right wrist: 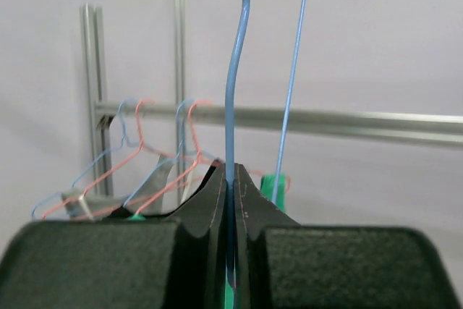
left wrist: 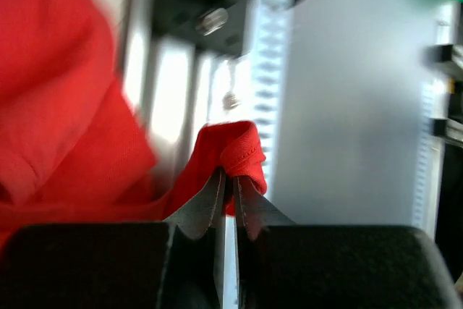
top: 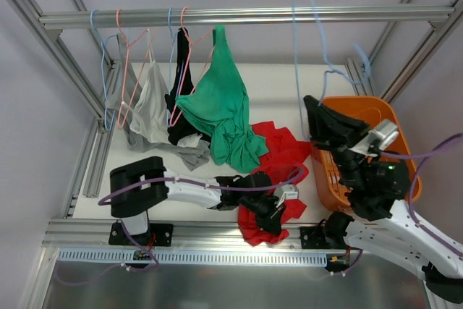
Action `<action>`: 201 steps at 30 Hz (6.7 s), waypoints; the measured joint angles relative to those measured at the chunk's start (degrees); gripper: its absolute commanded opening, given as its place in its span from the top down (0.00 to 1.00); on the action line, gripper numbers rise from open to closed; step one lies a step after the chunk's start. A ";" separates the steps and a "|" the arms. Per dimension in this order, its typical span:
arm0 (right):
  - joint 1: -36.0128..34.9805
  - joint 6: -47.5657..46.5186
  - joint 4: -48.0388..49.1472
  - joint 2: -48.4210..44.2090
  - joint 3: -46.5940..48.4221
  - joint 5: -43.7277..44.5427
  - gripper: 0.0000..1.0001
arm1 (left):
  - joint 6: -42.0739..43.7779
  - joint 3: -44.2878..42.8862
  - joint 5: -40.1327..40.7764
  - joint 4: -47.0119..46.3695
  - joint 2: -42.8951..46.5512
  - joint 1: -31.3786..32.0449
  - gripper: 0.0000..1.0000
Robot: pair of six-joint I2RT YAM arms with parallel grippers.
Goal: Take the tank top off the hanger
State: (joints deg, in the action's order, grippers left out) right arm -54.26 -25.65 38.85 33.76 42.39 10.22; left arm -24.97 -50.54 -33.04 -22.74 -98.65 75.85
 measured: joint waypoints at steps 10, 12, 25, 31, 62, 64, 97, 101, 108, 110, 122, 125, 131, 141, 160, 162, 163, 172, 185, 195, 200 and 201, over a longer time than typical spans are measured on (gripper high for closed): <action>0.00 3.06 -30.80 -3.19 25.68 8.72 1.00 | -4.96 2.36 16.52 3.61 -1.79 1.46 1.00; 0.02 6.82 -40.96 -3.02 30.21 11.52 1.00 | -4.90 2.27 23.43 7.85 3.08 2.01 0.79; 0.00 21.09 -78.49 8.15 40.65 14.97 1.00 | -2.27 -5.09 51.56 28.13 30.93 2.56 0.01; 0.00 23.54 -80.19 14.82 45.59 15.89 1.00 | -2.03 -2.80 54.71 32.37 35.28 2.54 0.01; 9.18 29.40 -90.12 38.07 59.67 -1.11 1.00 | -1.51 -0.09 54.62 35.80 34.42 2.56 0.01; 11.91 29.42 -90.09 42.53 63.69 -2.38 1.00 | -1.42 -0.09 54.60 35.80 34.42 2.56 0.01; 19.34 33.16 -84.13 54.27 67.41 -8.83 0.81 | -1.33 -3.48 53.09 35.98 26.51 2.56 0.01; 19.56 33.22 -84.08 53.94 66.64 -9.88 0.41 | -1.36 -3.67 53.11 35.95 25.79 2.56 0.01; 19.56 31.74 -84.94 47.34 61.68 -9.20 0.01 | -1.36 -5.70 53.92 35.93 19.96 2.47 0.01; 19.58 30.51 -85.57 43.23 60.15 -7.48 0.00 | -1.38 -7.21 53.86 35.98 16.85 2.03 0.01; 19.58 24.94 -90.38 6.08 44.68 5.03 0.01 | -1.46 -16.98 51.47 35.52 -4.52 -0.22 0.01; 19.58 24.20 -91.47 3.72 43.32 2.97 0.00 | -1.46 -19.78 50.69 35.54 -10.01 -0.61 0.01; 19.58 22.97 -93.04 2.64 41.18 0.31 0.00 | -3.54 -23.30 47.45 34.01 -14.45 -0.96 0.97; 19.58 21.97 -93.09 -1.31 40.72 0.07 0.01 | -4.85 -16.85 49.07 35.63 -4.90 -0.04 1.00; 19.58 22.43 -93.11 -7.78 41.03 11.32 0.00 | 24.33 -63.58 67.47 41.55 4.57 6.91 1.00; 19.58 22.93 -93.11 -9.51 41.79 14.73 0.01 | 28.04 -72.00 67.41 41.03 0.39 6.88 1.00; 19.58 23.17 -93.00 -10.36 42.12 16.04 0.01 | 29.68 -76.52 67.06 41.35 -1.90 6.38 1.00; 19.58 23.71 -92.19 -17.09 47.23 22.86 0.01 | 29.86 -90.09 52.48 38.27 -13.68 -1.70 1.00; 19.58 24.94 -95.08 -17.49 48.24 22.38 0.01 | 21.42 -90.38 35.39 21.46 -29.53 -6.84 1.00; 19.58 26.97 -96.87 -18.78 46.95 21.64 0.01 | 15.37 -90.88 31.91 19.54 -35.21 -9.40 0.01; 19.58 27.10 -97.09 -18.75 46.95 21.44 0.01 | 17.31 -88.41 32.20 25.68 -29.59 -9.33 0.01; 19.58 27.08 -97.09 -18.71 46.95 21.42 0.01 | 18.53 -86.95 33.42 27.54 -26.91 -8.96 0.01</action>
State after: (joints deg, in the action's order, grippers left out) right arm -34.68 1.43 -58.24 15.05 89.34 31.64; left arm -6.44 -137.49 0.38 4.80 -125.56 66.89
